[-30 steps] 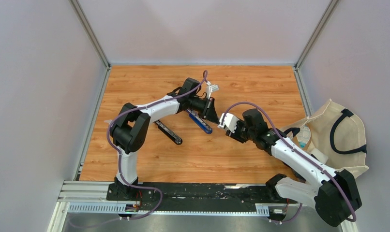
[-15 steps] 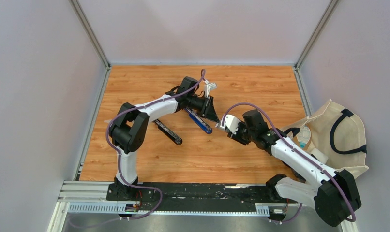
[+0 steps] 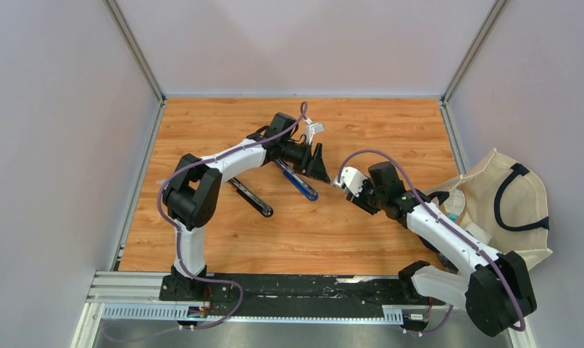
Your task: Load the staples into the stapler
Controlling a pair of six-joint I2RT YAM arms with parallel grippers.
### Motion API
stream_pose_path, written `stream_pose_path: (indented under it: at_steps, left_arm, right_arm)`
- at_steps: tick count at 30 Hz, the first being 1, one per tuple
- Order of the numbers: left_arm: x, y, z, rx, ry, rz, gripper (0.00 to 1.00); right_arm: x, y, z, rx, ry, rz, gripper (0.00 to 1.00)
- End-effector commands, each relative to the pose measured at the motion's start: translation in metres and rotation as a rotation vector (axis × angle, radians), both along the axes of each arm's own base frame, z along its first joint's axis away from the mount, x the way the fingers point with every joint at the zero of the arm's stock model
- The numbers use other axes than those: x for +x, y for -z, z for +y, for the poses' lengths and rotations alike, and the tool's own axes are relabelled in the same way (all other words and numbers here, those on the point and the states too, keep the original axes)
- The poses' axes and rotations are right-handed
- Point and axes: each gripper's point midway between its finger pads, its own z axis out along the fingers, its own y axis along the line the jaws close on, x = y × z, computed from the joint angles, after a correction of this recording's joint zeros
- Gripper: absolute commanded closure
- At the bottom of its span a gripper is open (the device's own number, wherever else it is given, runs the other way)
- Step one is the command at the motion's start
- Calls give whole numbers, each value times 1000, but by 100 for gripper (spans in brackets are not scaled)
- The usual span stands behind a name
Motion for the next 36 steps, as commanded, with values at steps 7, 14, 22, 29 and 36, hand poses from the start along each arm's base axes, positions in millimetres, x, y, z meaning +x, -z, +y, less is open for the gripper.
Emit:
stream_pose_path:
  at_steps: [7, 14, 22, 29, 36]
  left_arm:
    - [41, -36, 58, 103, -95, -188, 26]
    - [60, -53, 114, 126, -187, -219, 26]
    - [50, -62, 154, 167, -205, -260, 25]
    - [40, -57, 183, 178, -229, -235, 25]
    - [31, -55, 206, 165, -270, -208, 25]
  right_arm:
    - [9, 2, -36, -185, 79, 42, 58]
    - [13, 3, -46, -302, 86, 128, 58]
    - [29, 25, -48, -404, 89, 226, 59]
    - [44, 29, -47, -451, 79, 237, 58]
    - [49, 11, -37, -409, 35, 223, 57]
